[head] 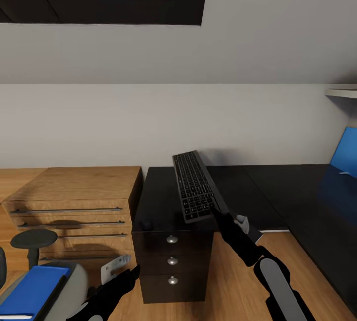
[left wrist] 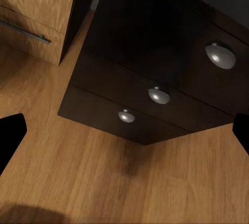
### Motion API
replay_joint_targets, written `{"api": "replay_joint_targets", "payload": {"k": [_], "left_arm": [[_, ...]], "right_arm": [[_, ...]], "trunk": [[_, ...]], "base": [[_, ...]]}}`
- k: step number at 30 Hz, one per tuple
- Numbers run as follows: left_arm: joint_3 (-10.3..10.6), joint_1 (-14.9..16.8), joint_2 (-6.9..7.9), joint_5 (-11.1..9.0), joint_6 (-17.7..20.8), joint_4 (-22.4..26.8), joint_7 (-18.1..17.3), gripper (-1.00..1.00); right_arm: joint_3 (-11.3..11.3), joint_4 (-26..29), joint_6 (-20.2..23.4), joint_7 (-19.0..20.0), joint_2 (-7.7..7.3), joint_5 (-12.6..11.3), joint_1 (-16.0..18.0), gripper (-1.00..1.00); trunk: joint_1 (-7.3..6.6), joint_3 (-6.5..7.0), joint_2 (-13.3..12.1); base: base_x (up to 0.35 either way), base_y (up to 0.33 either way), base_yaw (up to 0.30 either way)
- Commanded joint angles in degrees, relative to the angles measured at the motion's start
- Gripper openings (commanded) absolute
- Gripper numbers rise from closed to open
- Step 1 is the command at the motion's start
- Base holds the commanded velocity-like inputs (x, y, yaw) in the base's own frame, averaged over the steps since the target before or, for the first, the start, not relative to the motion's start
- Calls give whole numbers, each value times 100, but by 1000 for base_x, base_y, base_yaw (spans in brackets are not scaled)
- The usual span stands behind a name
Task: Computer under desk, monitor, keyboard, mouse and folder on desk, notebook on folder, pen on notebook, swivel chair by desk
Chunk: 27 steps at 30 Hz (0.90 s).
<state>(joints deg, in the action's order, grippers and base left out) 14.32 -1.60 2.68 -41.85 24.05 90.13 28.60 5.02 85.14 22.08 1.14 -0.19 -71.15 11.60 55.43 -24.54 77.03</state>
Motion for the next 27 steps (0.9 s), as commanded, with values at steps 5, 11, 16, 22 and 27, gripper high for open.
{"api": "replay_joint_targets", "payload": {"k": [5, 11, 16, 22, 27], "left_arm": [[2, 2, 12, -43, 7, 9, 41, 100], [8, 2, 17, -42, 12, 9, 38, 100], [1, 2, 22, -42, 11, 11, 38, 100], [1, 2, 22, -42, 3, 10, 40, 100], [7, 2, 22, -42, 3, 12, 40, 100]], "right_arm": [[-1, -6, 9, -7, -31, -108, 1, -100], [-1, 13, 18, 0, -39, -118, -3, -100], [-1, 4, 37, 7, -134, -106, -7, -100], [-6, -11, 26, 9, -139, -109, -7, -100], [-9, -7, 18, 9, -139, -111, -6, -100]], "trunk": [[0, -5, 3], [0, -5, 3], [0, -5, 3], [0, -5, 3], [0, -5, 3]], "base": [[0, 0, 0], [0, 0, 0], [-232, -83, 0], [-321, -95, 0], [-324, -93, 0]]}}
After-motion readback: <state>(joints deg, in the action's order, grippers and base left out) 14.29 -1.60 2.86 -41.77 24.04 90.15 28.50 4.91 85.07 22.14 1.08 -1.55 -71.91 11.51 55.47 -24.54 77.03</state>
